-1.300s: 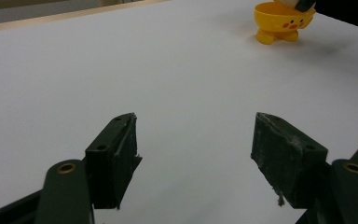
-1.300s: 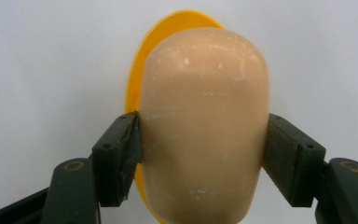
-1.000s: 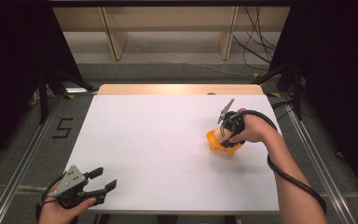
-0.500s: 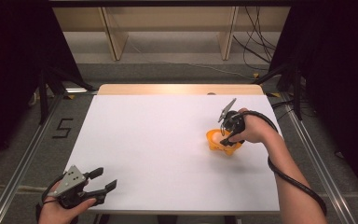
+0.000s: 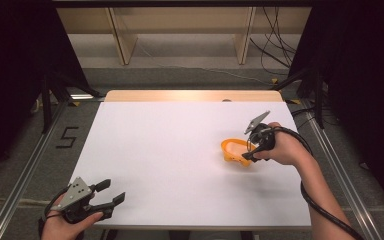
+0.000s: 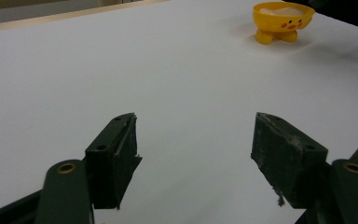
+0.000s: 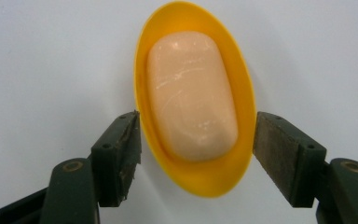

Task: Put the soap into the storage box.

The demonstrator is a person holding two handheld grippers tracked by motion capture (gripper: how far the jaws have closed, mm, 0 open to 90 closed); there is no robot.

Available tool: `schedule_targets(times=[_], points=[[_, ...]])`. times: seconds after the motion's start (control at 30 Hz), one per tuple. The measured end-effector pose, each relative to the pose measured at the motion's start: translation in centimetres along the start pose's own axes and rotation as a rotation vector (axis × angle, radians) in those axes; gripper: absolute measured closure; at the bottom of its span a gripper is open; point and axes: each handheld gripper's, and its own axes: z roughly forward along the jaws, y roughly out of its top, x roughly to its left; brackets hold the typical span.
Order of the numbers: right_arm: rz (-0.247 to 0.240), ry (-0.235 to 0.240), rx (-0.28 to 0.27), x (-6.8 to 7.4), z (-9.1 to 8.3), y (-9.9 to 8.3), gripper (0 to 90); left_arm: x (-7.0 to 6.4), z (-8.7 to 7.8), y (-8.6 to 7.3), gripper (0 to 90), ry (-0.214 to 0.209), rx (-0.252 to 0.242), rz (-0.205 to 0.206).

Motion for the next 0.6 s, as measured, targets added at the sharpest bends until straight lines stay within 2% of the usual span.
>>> schedule_targets(times=[0.07, 0.1, 0.13, 0.17, 0.2, 0.27, 0.3, 0.37, 0.43, 0.47, 0.5, 0.53, 0.57, 0.6], points=[[0.028, -0.022, -0.027, 0.4, -0.5, -1.1, 32.9, 0.0, 0.0, 0.0, 30.8, 0.000, 0.001, 0.004], [0.035, -0.027, -0.058, 0.5, -0.6, -2.1, 32.8, 0.0, 0.0, 0.0, 30.8, 0.001, 0.004, 0.004], [0.035, -0.027, -0.058, 0.5, -0.6, -2.1, 32.8, 0.0, 0.0, 0.0, 30.8, 0.001, 0.004, 0.004], [0.074, -0.032, -0.069, 1.0, -0.8, -2.7, 32.8, 0.0, 0.1, 0.0, 30.8, -0.010, -0.006, -0.006], [0.061, -0.049, -0.094, 1.1, -0.8, -3.3, 32.7, 0.0, 0.1, -0.1, 30.8, -0.004, -0.002, -0.014], [0.097, -0.048, -0.118, 1.8, -0.7, -4.5, 32.5, 0.0, 0.1, -0.1, 30.9, -0.005, 0.000, -0.014], [0.138, -0.054, -0.156, 2.6, -0.3, -5.9, 32.4, 0.0, 0.1, -0.1, 30.8, -0.002, -0.006, -0.019], [0.152, -0.050, -0.156, 2.9, -0.3, -6.3, 32.5, 0.0, 0.1, -0.1, 30.8, -0.001, -0.002, -0.014], [0.224, -0.066, -0.201, 4.1, 0.2, -7.8, 35.4, 0.1, 0.1, -0.1, 30.8, 0.000, 0.000, -0.007], [0.263, -0.081, -0.234, 4.4, 0.6, -8.3, 39.9, 0.1, 0.1, -0.1, 30.8, -0.002, -0.001, -0.005], [0.263, -0.081, -0.234, 4.4, 0.6, -8.3, 39.9, 0.1, 0.1, -0.1, 30.8, -0.002, -0.001, -0.005], [0.297, -0.084, -0.257, 4.5, 0.6, -8.7, 44.0, 0.0, 0.1, -0.1, 30.8, -0.001, 0.001, -0.007], [0.360, -0.085, -0.290, 4.8, 0.9, -9.1, 46.0, 0.0, 0.1, -0.1, 30.8, -0.003, -0.001, -0.014], [0.409, -0.077, -0.298, 5.2, 1.2, -9.5, 45.9, 0.0, 0.0, 0.0, 30.8, -0.001, -0.001, 0.003]])
